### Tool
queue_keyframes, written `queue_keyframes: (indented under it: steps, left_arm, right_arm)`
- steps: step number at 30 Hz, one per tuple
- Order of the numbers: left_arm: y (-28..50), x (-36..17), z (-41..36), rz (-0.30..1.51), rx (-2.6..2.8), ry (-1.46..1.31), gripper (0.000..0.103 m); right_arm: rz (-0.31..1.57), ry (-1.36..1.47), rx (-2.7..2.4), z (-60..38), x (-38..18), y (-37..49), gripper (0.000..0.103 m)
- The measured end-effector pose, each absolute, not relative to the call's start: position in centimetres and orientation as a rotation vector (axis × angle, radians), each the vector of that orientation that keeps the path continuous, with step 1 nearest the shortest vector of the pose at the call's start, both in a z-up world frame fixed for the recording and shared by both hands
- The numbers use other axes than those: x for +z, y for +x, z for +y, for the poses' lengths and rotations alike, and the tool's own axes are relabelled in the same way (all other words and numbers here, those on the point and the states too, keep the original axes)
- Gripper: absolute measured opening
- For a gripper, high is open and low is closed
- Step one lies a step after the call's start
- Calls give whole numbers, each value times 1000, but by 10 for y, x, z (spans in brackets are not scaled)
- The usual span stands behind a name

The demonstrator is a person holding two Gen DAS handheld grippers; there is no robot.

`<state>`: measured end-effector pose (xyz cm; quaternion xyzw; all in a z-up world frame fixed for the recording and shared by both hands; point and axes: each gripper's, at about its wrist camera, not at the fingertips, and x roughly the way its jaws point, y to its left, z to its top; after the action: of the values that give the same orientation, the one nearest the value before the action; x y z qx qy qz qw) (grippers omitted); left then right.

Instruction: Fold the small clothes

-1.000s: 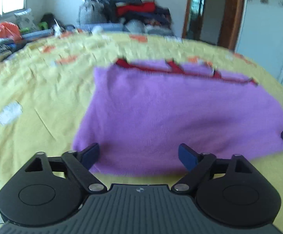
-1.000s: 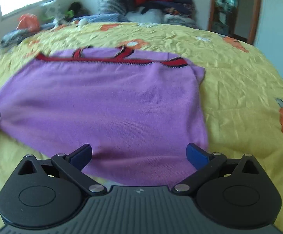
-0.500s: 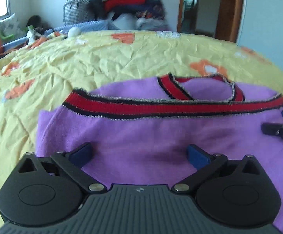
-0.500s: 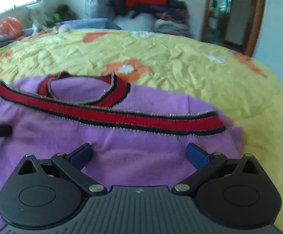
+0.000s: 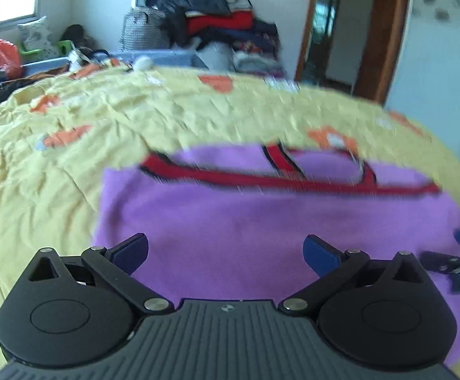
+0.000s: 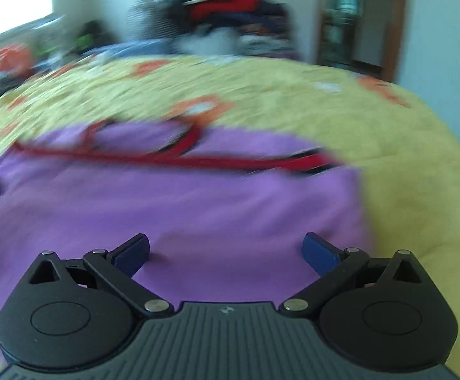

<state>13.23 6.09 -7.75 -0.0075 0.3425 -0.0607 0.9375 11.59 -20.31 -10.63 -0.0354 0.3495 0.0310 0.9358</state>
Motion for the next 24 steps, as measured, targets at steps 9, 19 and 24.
queue_keyframes:
  steps: [9,19,24]
  left_arm:
    - [116,-86,85,697,-50,6,101]
    - [65,-100,116,736,4,58,103]
    - [58,-73,125,702,-22,-37,103]
  right_arm:
    - [771,82,-82,-258,-97,113,103]
    - [768,78,-84,-285,-106,85,103]
    - [730,128,-37,-276,-84,75,103]
